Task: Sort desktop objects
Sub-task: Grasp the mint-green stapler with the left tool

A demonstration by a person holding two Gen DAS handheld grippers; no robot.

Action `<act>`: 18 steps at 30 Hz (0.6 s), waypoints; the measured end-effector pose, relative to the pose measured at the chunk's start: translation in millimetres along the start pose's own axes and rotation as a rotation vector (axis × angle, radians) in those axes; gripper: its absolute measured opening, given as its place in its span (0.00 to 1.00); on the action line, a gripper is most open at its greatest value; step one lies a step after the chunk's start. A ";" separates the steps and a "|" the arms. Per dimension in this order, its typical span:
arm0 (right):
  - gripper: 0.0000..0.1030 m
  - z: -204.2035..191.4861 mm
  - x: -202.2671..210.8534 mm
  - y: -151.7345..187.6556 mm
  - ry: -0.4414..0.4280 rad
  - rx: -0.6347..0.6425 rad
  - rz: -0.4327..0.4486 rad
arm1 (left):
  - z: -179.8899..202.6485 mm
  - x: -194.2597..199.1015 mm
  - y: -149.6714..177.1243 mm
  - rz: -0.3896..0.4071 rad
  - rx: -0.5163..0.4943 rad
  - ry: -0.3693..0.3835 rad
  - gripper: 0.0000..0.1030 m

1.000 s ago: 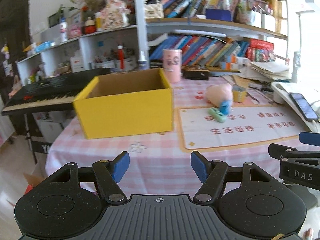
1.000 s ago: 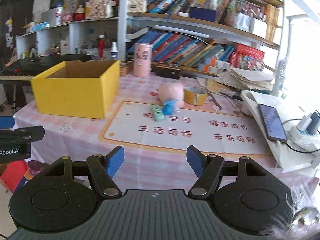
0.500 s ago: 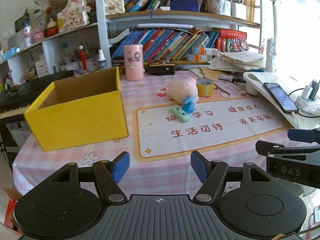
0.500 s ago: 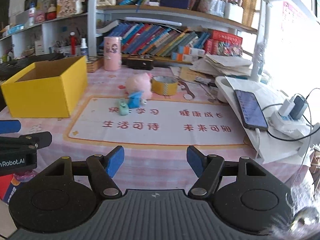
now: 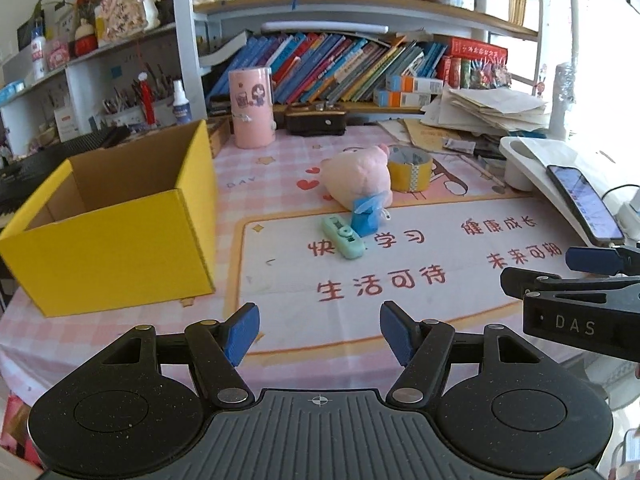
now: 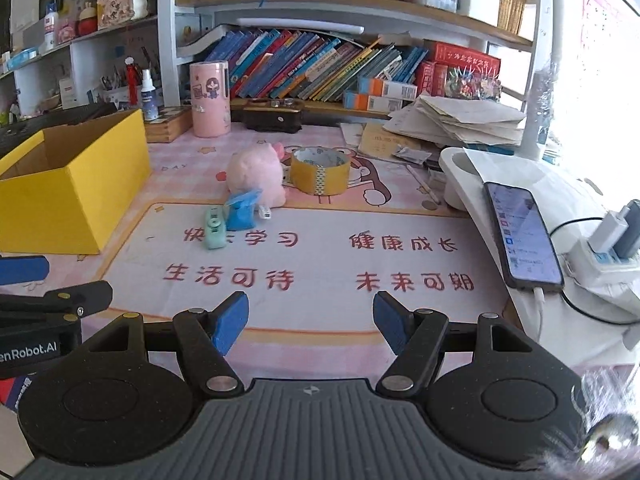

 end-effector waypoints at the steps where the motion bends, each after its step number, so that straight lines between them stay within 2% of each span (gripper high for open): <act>1: 0.65 4.2 -5.0 -2.8 -0.003 0.002 -0.004 | 3.1 -4.6 -2.5 -0.005 0.005 -0.002 0.65; 6: 0.65 25.5 -27.9 -15.9 -0.034 0.006 -0.019 | 16.5 -29.6 -15.3 -0.041 0.040 -0.009 0.61; 18: 0.65 57.2 -71.7 -46.6 -0.128 0.050 -0.031 | 41.1 -85.8 -39.0 -0.065 0.096 -0.093 0.56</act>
Point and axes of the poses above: each gripper's, at about its wrist camera, not at the fingertips, and x roughly against the way its jaws point, z to its right, y to its underside, the point moved 2 cm from there along -x, roughly the way its jaws point, and after that the axes turned 4 degrees about -y, right-handed, at the moved point
